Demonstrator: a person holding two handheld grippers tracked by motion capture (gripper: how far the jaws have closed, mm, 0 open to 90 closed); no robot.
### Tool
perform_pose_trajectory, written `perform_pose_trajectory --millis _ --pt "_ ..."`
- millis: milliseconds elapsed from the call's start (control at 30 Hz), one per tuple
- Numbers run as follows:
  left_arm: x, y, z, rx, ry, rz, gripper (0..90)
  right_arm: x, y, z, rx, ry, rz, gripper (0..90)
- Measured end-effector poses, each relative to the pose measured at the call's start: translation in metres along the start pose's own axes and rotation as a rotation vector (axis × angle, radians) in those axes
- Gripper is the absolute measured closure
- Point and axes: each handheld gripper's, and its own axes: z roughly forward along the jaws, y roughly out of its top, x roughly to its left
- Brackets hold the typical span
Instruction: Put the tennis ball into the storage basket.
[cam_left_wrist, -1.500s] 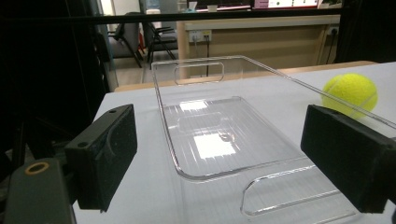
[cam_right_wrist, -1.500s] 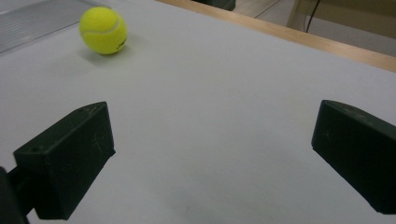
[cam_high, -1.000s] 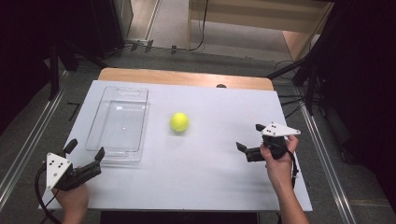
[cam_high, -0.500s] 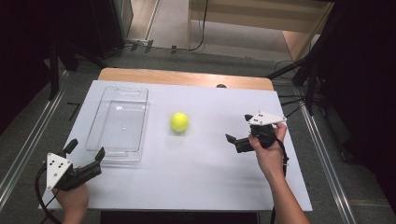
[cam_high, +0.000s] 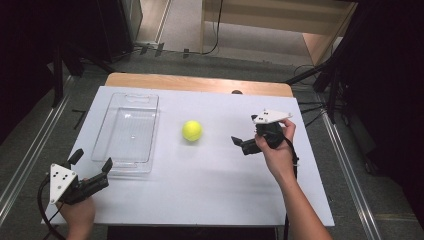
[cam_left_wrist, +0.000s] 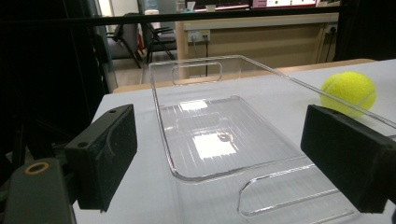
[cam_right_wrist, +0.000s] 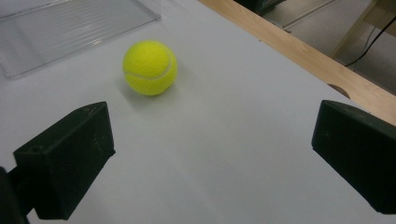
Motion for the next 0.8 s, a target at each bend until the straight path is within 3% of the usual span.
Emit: perform_pose_trajectory --millis 800 --pt "0.0 0.0 0.001 0.011 -0.009 0.007 11.3 0.014 0.038 0.044 0.098 0.097 -0.043 0.0"
